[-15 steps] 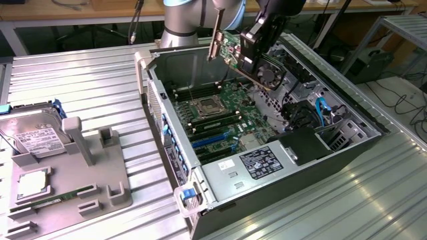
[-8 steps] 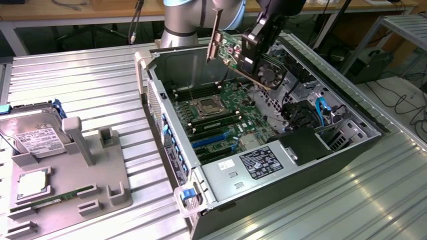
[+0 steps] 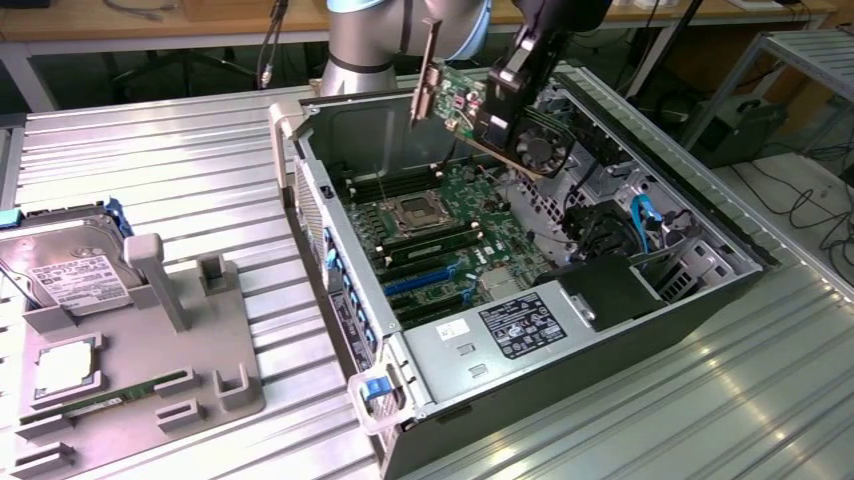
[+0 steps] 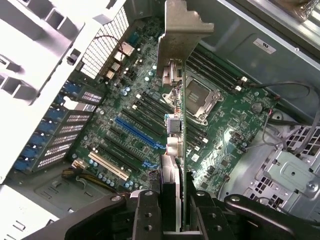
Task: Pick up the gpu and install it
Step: 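Insert the gpu into the slot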
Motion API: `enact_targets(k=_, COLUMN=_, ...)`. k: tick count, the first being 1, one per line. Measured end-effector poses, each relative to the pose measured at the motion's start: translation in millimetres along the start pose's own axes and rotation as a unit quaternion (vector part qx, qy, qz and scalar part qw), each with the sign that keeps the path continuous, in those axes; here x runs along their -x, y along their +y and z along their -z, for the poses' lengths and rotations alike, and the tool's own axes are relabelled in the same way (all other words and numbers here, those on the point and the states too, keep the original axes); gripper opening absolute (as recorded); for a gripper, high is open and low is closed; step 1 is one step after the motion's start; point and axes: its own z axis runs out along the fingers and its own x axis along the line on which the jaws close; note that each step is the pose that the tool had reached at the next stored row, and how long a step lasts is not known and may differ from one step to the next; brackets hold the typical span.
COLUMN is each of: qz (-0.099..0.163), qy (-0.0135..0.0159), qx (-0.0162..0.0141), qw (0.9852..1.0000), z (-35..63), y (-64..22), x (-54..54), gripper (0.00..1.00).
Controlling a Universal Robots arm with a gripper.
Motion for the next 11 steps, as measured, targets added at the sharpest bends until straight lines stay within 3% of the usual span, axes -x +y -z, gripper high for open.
enact_targets(k=11, qz=0.036, qy=0.0019, qx=0.0003, qw=0.9994, z=0.0, y=0.0, x=0.0, gripper=0.28)
